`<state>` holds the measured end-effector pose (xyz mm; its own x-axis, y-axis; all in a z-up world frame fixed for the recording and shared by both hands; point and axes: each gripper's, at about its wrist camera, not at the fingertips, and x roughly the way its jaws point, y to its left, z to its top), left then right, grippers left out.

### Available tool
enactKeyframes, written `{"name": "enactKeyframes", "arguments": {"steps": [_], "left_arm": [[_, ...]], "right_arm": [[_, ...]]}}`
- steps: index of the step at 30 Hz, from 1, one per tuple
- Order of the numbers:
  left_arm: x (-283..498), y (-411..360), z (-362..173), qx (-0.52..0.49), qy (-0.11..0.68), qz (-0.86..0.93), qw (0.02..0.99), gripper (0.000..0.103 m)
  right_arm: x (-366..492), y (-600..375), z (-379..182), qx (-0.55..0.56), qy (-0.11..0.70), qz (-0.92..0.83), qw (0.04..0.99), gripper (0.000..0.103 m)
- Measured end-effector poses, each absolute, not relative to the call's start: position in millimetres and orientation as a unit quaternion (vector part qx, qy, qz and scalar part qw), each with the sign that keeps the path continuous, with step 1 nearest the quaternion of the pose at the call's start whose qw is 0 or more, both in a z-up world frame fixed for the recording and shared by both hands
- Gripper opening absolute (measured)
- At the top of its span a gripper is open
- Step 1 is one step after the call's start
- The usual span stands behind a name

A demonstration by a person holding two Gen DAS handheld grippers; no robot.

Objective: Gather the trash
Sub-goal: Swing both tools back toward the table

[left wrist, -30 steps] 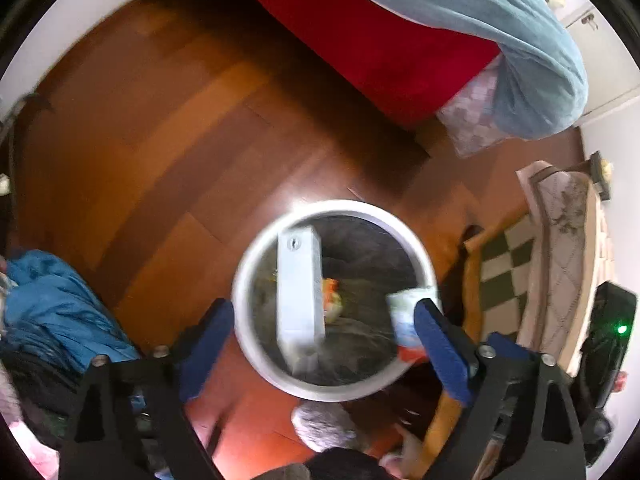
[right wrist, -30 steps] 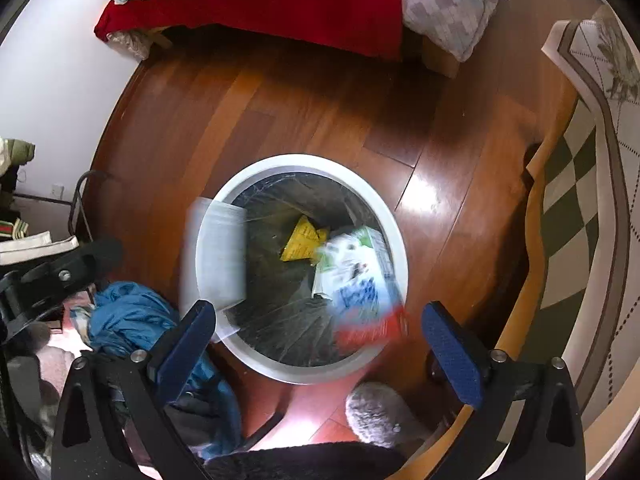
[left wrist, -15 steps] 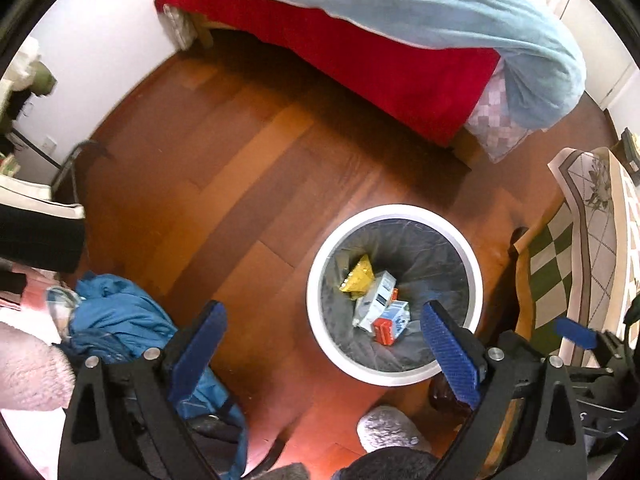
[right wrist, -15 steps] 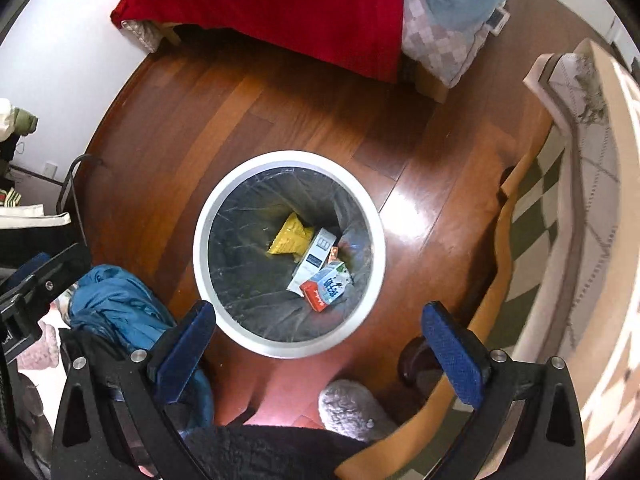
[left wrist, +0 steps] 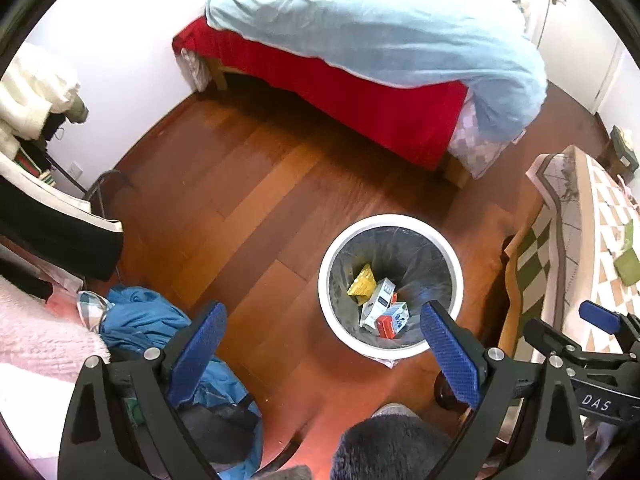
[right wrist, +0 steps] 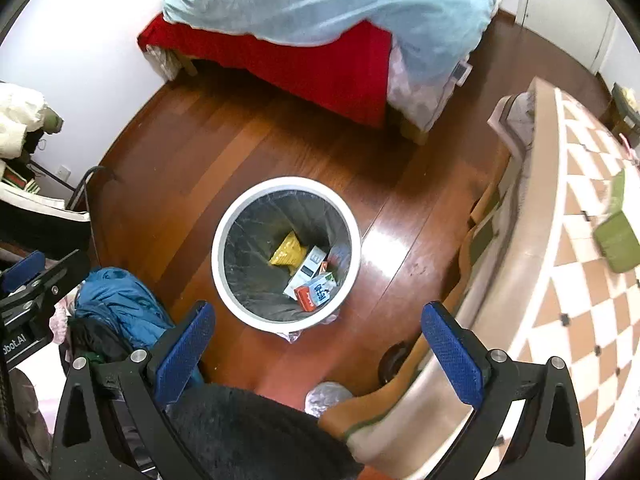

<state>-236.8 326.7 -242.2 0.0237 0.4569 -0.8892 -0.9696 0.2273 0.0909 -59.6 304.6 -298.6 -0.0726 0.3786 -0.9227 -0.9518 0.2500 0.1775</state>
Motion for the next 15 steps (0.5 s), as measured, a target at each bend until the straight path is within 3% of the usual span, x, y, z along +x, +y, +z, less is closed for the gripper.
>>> {"name": "enactKeyframes", "arguments": {"steps": [15], "left_arm": [[-217.4,255.6,-169.1,-0.256,0.395,0.554,0.687,0.099]], "right_arm": [[-34.3,215.6,-212.0,-0.192,0.48,0.57,0.638,0.103]]}}
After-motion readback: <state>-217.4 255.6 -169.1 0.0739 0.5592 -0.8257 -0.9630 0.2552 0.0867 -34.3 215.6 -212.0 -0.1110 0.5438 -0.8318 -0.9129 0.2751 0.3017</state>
